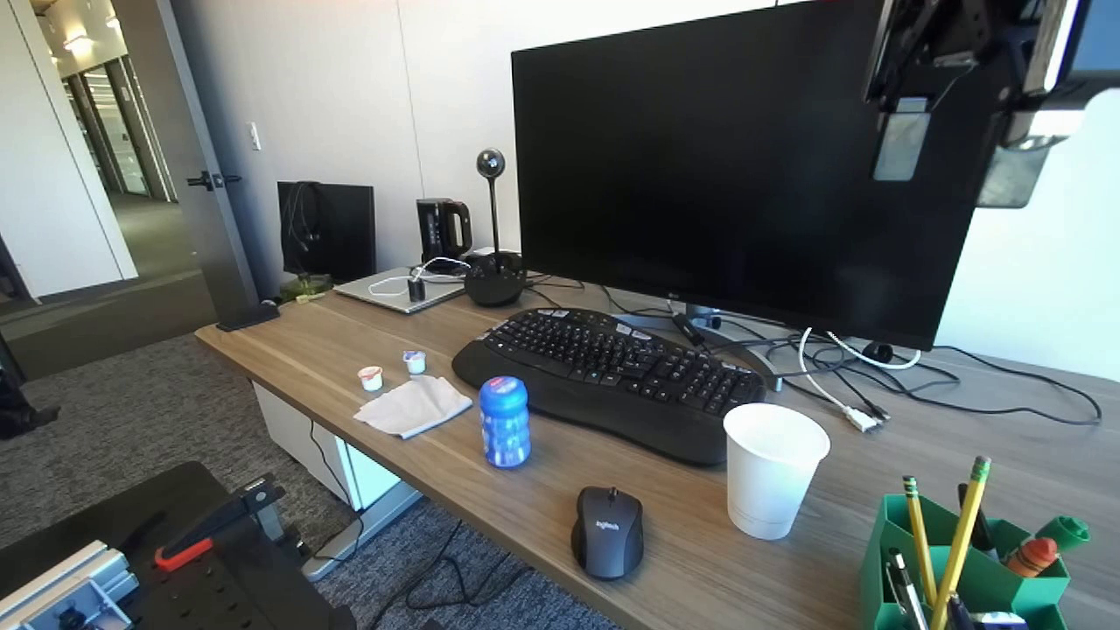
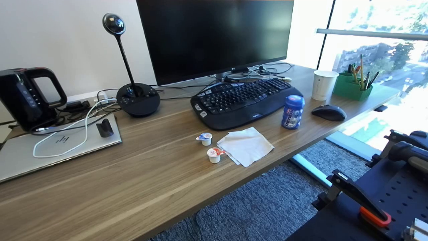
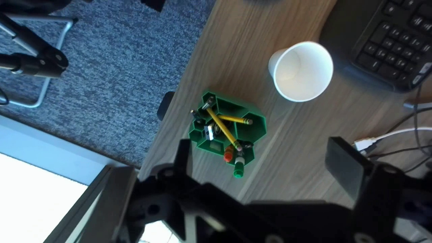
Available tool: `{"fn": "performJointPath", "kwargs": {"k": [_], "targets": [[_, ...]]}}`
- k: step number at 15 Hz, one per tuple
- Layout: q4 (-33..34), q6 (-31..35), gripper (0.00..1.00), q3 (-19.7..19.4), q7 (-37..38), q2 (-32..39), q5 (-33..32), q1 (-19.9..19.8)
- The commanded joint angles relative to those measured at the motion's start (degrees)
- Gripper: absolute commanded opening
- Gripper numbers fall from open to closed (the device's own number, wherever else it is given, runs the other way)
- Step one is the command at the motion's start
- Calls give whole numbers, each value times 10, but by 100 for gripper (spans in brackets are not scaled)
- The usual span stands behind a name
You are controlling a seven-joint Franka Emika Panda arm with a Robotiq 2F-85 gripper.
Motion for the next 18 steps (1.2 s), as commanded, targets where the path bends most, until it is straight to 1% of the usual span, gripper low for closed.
{"fn": "performJointPath", "kwargs": {"k": [1, 3, 7, 8, 9, 11, 14, 16, 18], "targets": [[38, -52, 100, 18, -115, 16, 72, -34], [44, -68, 100, 19, -170, 18, 84, -42], [50, -76, 100, 18, -239, 20, 84, -49], [53, -81, 100, 18, -252, 21, 80, -49], [54, -82, 100, 13, -259, 20, 52, -42], [46, -63, 100, 9, -275, 15, 14, -33], [35, -13, 100, 7, -286, 10, -40, -26], [32, 20, 100, 9, -295, 10, -51, -28], [28, 41, 100, 12, -297, 11, -45, -31]]}}
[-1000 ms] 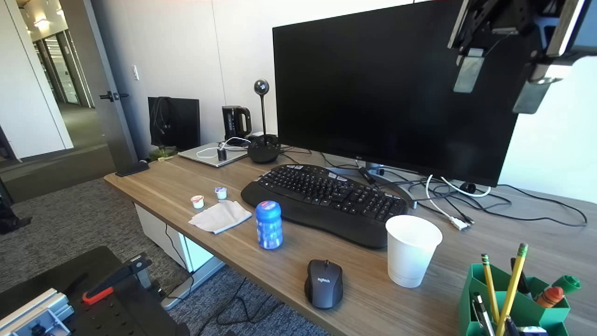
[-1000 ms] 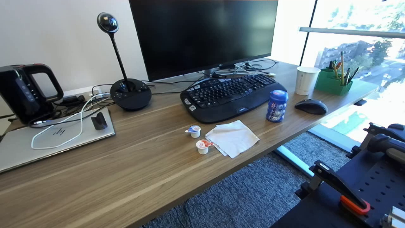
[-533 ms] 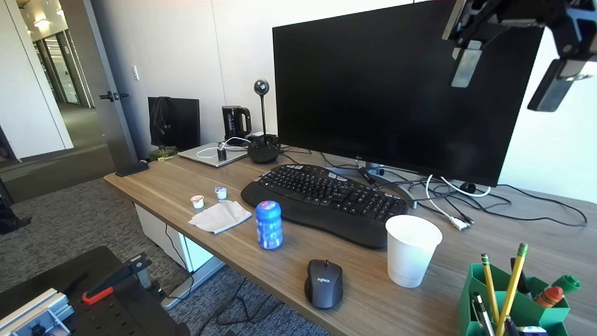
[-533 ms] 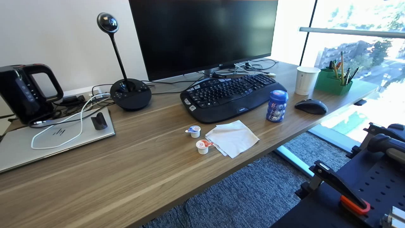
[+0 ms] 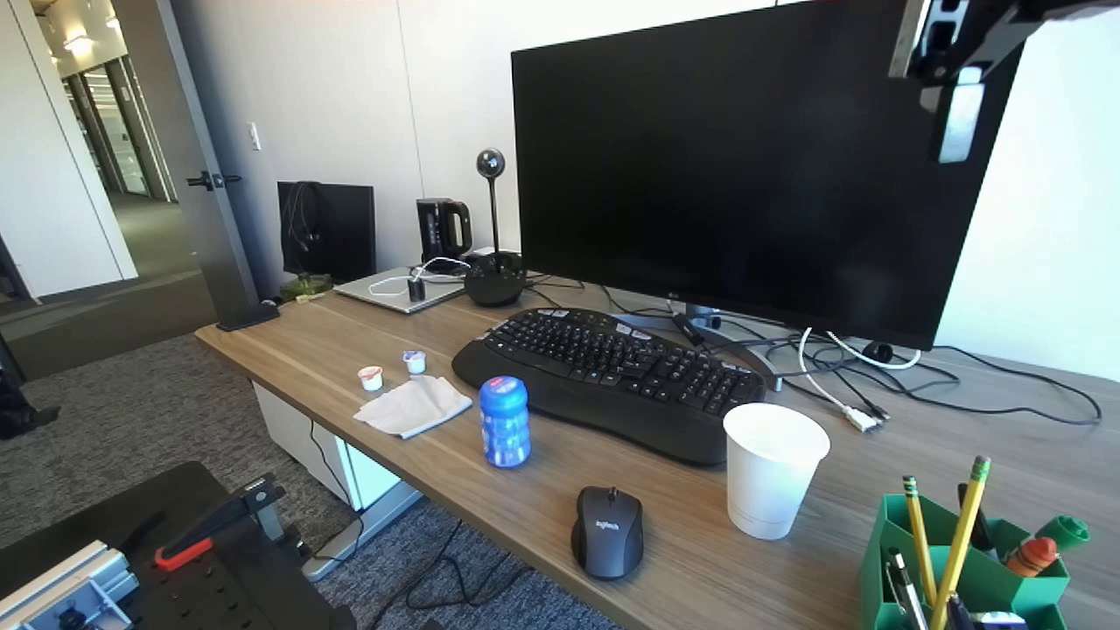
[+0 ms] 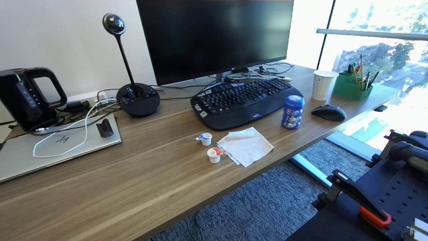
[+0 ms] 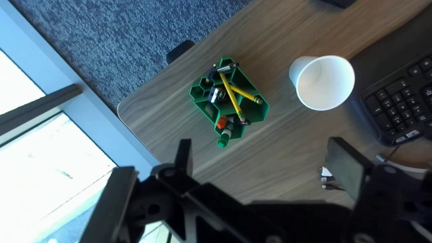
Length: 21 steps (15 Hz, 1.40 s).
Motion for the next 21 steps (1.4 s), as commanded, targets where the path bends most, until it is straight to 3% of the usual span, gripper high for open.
{"fn": "performJointPath", "kwargs": {"k": [1, 17, 21], "targets": [[-6, 32, 100, 5, -10, 0, 0, -3], [-22, 22, 100, 2, -1, 9, -1, -5], [-10, 25, 100, 0, 33, 35, -10, 4]]}}
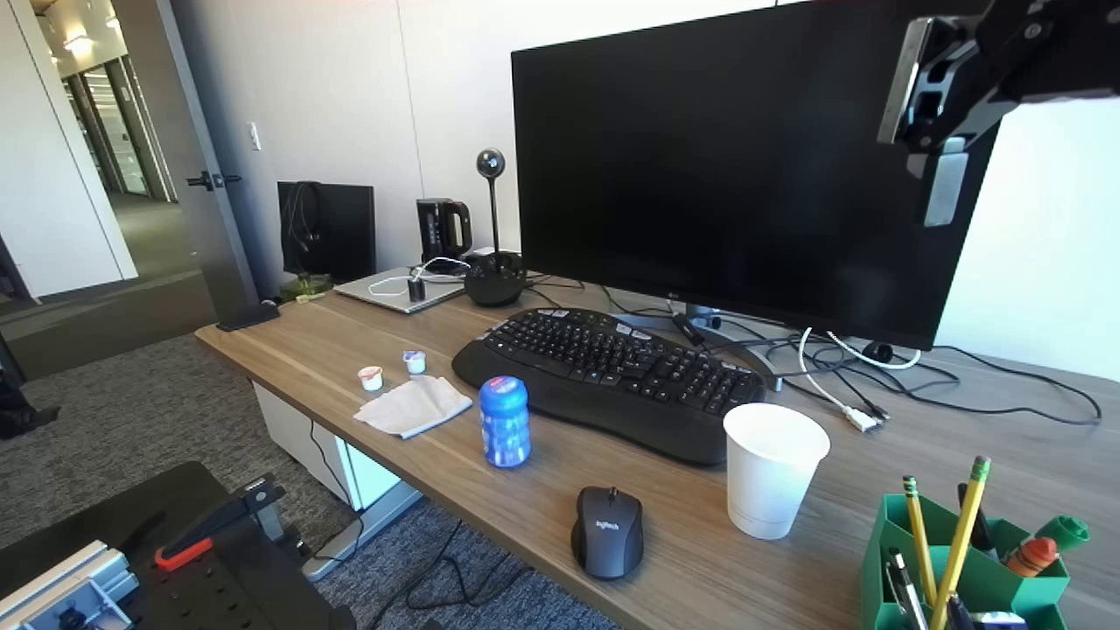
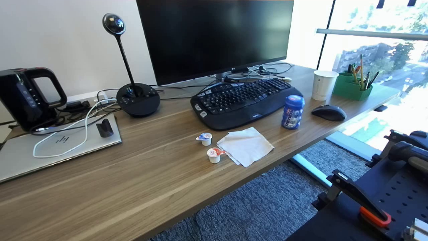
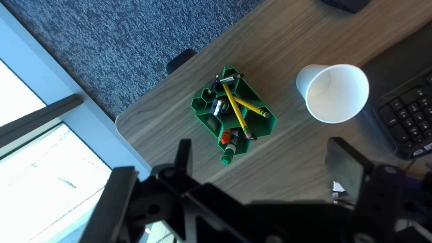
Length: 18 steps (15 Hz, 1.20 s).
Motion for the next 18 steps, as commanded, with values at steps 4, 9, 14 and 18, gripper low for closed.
{"fn": "performJointPath", "kwargs": {"k": [4, 9, 14, 18], "targets": [[15, 4, 100, 1, 38, 37, -11, 5], [21, 3, 100, -1, 33, 56, -15, 0], [19, 3, 100, -5, 29, 75, -32, -4], [20, -3, 100, -6, 25, 90, -47, -4]]}}
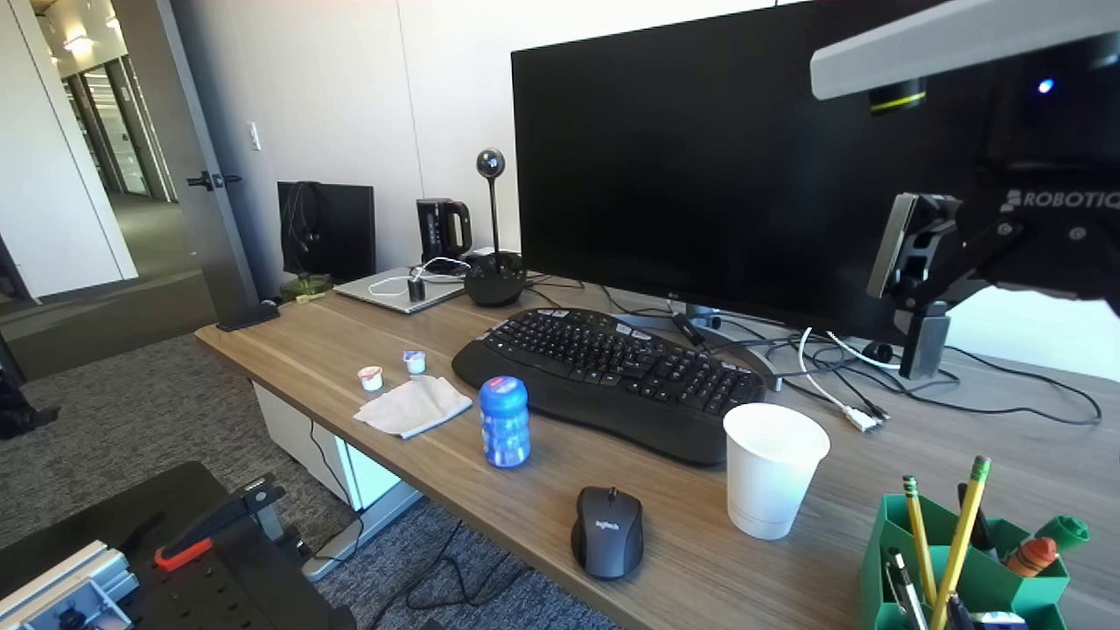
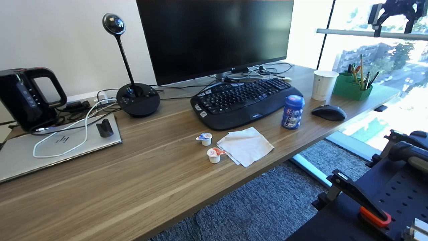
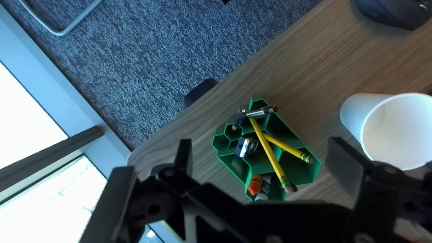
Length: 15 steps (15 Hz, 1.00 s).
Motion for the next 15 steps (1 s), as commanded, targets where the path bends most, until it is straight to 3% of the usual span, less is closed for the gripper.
{"fn": "performJointPath", "kwargs": {"k": [1, 6, 7, 15], "targets": [[16, -4, 100, -1, -2, 18, -23, -3], [26, -39, 100, 9, -29, 26, -7, -17], [6, -9, 100, 3, -6, 21, -16, -7], [7, 2, 100, -2, 13, 31, -23, -4]]}}
